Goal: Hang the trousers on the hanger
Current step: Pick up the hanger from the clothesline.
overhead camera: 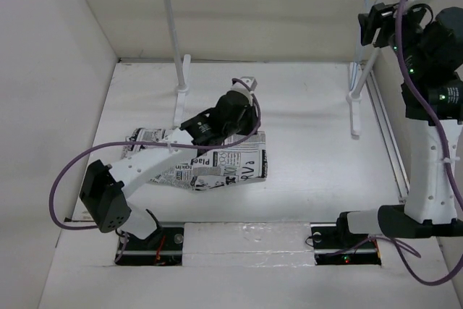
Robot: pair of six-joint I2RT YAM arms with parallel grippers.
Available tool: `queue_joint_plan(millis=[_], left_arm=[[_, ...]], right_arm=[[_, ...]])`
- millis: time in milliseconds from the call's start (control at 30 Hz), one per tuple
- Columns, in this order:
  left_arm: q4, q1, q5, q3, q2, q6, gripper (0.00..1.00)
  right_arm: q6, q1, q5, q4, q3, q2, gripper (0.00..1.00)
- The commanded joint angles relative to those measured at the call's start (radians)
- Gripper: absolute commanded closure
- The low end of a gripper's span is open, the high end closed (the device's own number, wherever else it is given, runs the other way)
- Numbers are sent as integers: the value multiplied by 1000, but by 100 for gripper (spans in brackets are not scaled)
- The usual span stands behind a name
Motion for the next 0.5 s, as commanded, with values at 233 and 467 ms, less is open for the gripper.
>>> queue_joint_plan(millis=[233, 467], left_arm=[[75, -62, 69, -17, 11, 41, 64], [80, -62, 99, -54, 17, 18, 59]], right_arm=[[91, -421, -398, 14, -170, 66, 22], [253, -464, -661, 306, -260, 147, 25]])
